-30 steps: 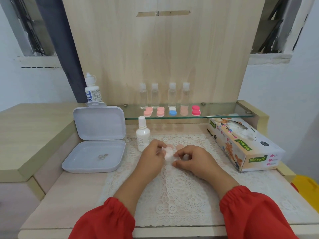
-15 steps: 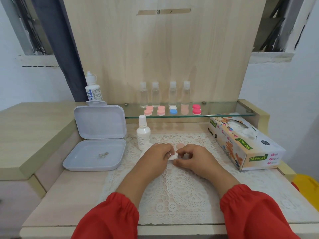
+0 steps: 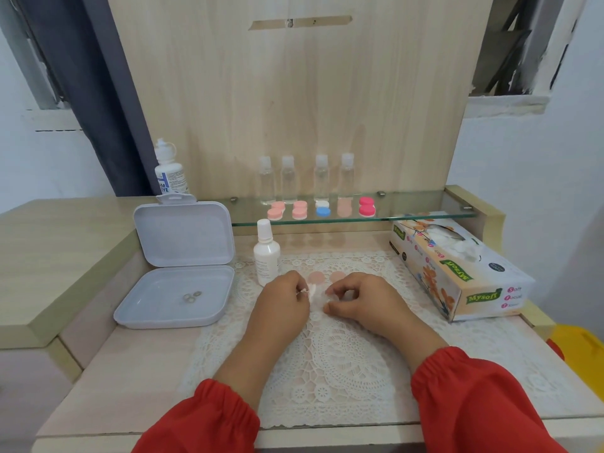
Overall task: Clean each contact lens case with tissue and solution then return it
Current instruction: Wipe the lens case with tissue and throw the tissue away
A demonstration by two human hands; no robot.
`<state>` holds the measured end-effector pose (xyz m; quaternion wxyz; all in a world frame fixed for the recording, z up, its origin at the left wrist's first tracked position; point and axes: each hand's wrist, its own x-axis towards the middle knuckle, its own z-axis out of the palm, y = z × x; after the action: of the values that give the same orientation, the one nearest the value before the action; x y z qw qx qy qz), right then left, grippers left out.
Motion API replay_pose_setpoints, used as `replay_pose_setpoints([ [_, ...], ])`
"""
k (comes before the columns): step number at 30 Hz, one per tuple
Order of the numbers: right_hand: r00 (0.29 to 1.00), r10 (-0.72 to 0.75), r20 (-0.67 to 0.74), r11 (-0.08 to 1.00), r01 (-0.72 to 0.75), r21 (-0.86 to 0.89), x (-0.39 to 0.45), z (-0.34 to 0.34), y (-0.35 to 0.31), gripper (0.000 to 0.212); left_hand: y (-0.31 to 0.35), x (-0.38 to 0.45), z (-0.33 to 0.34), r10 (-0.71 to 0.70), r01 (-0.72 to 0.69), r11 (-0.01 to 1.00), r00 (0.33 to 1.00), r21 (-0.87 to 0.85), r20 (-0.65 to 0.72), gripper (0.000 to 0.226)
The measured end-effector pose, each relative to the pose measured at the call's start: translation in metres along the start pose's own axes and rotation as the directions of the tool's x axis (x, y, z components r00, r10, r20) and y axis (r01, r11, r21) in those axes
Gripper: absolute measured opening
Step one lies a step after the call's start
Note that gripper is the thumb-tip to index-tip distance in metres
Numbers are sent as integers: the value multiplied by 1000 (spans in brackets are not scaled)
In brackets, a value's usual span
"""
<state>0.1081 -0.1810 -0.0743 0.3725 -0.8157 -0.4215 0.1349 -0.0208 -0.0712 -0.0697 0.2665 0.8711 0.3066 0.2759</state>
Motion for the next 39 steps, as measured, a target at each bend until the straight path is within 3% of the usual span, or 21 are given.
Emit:
replay_pose_setpoints([
  [3,1000,-5,-4,1000,5,9,1,1,2,23,1,-3,1,82,-86,995,995,-52,-64,10],
  [6,1000,-19,-4,1000,19,23,2,2,3,23,0,-5,5,213,-213,977,976,3,37,9],
  [10,1000,-27,5,999,26,34,3,1,4,23,-5,-1,4,213,-227,968,968,103,136,17],
  [14,1000,-21,15,999,20,47,3,0,4,22,-10,3,-2,234,-252,964,956,89,178,16],
  [17,999,-32,24,998,30,63,1,-1,4,18,-11,5,-4,201,-203,979,967,-3,158,11],
  [19,1000,-26,12,995,25,91,0,-1,6,15,-10,4,-7,114,-103,985,991,-141,75,9],
  [23,992,-55,-115,939,91,331,-2,0,5,14,-7,5,-10,-141,94,865,988,-493,-60,14],
  [26,988,-80,-135,883,133,451,-4,1,-2,15,-3,6,-6,-276,272,698,956,-662,101,15],
  [28,986,-66,-153,871,131,473,-4,2,-3,16,-3,7,-5,-294,338,563,935,-754,200,15],
  [31,981,-47,-187,858,136,495,-2,2,-2,17,-5,9,-7,-294,319,503,937,-803,188,15],
  [34,986,-56,-154,860,126,494,-4,2,-5,18,-5,9,-4,-286,336,543,936,-770,207,15],
  [39,975,-11,-223,859,123,497,-2,0,-2,21,-5,10,-3,-307,333,559,934,-759,183,18],
])
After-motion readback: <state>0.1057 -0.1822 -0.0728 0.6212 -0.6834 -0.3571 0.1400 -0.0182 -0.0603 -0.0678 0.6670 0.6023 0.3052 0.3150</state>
